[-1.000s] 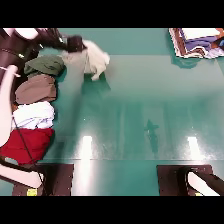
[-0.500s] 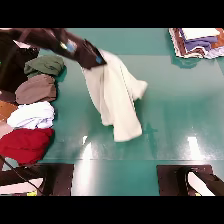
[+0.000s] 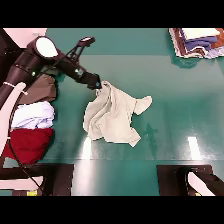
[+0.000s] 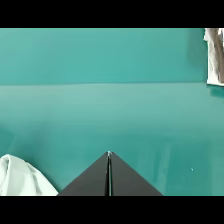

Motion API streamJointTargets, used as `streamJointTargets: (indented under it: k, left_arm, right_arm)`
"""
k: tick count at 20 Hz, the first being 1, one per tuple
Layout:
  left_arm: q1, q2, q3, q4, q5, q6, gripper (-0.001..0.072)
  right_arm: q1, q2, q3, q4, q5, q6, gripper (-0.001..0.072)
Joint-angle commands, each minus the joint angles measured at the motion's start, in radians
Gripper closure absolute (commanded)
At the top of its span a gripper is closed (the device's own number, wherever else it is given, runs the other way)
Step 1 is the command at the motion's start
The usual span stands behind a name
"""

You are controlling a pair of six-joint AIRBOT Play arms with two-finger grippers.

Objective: Fold the shirts.

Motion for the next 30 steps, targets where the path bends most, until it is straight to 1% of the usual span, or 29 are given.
streamJointTargets:
  k: [1,4,7,8,10,11,12,13,14,15,16,17,18,20,21,22,23,24,27,30]
  left_arm:
    - [0.095,0.041,-0.109,0.006,-0.084,-0.032,0.0062]
    - [0.101,0.121,-0.364,0.005,-0.042,0.002,0.0062]
    - [0.101,0.151,-0.572,-0.014,0.065,0.047,0.0062]
    - [0.101,0.149,-0.620,-0.052,0.117,0.071,0.0062]
    - [0.101,0.149,-0.679,-0.182,0.231,0.144,0.0063]
    - [0.101,0.149,-0.697,-0.232,0.285,0.162,0.0063]
    - [0.101,0.149,-0.707,-0.252,0.319,0.162,0.0064]
    - [0.101,0.149,-0.710,-0.253,0.335,0.160,0.0125]
    - [0.101,0.149,-0.710,-0.252,0.335,0.166,0.0385]
    - [0.101,0.149,-0.710,-0.253,0.335,0.181,0.0483]
    - [0.101,0.149,-0.710,-0.253,0.335,0.181,0.0485]
    - [0.101,0.149,-0.710,-0.249,0.335,0.184,0.0688]
    - [0.106,0.150,-0.701,-0.227,0.334,0.178,0.0684]
    - [0.135,0.150,-0.636,-0.137,0.305,0.114,0.0684]
    - [0.156,0.150,-0.586,-0.086,0.276,0.102,0.0684]
    - [0.178,0.150,-0.527,-0.039,0.238,0.102,0.0684]
    - [0.198,0.150,-0.473,-0.011,0.204,0.102,0.0684]
    - [0.219,0.150,-0.421,0.001,0.178,0.103,0.0684]
    - [0.250,0.150,-0.333,0.005,0.160,0.103,0.0684]
    - [0.249,0.149,-0.327,0.008,0.151,0.103,0.0684]
  right_arm:
    - [0.001,-0.010,-0.001,0.001,0.026,0.000,0.0696]
    - [0.001,-0.039,-0.001,0.001,0.072,0.000,0.0696]
    - [0.001,-0.072,-0.001,0.004,0.105,0.000,0.0696]
    - [0.001,-0.083,-0.001,0.005,0.110,0.000,0.0696]
    - [0.001,-0.105,-0.001,0.005,0.117,0.000,0.0696]
    - [0.001,-0.117,-0.001,0.012,0.118,0.000,0.0696]
    - [0.001,-0.131,-0.001,0.012,0.119,0.000,0.0696]
    - [0.001,-0.145,-0.001,0.012,0.120,0.000,0.0696]
    - [0.002,-0.162,-0.001,0.012,0.124,0.000,0.0696]
    - [0.004,-0.180,-0.001,0.012,0.130,0.000,0.0696]
    - [0.015,-0.202,-0.001,0.011,0.143,-0.002,0.0696]
    - [0.027,-0.225,-0.001,0.011,0.159,-0.030,0.0696]
    - [0.043,-0.252,-0.001,0.011,0.184,-0.060,0.0696]
    - [0.090,-0.320,-0.002,0.008,0.243,-0.083,0.0695]
    - [0.108,-0.359,-0.002,0.010,0.277,-0.090,0.0669]
    - [0.127,-0.403,-0.003,0.010,0.313,-0.097,0.0456]
    - [0.144,-0.448,-0.003,0.011,0.340,-0.098,0.0227]
    - [0.164,-0.498,-0.003,0.013,0.356,-0.099,0.0195]
    - [0.211,-0.639,-0.003,0.011,0.352,-0.124,0.0195]
    - [0.212,-0.759,-0.003,0.012,0.364,-0.120,0.0195]
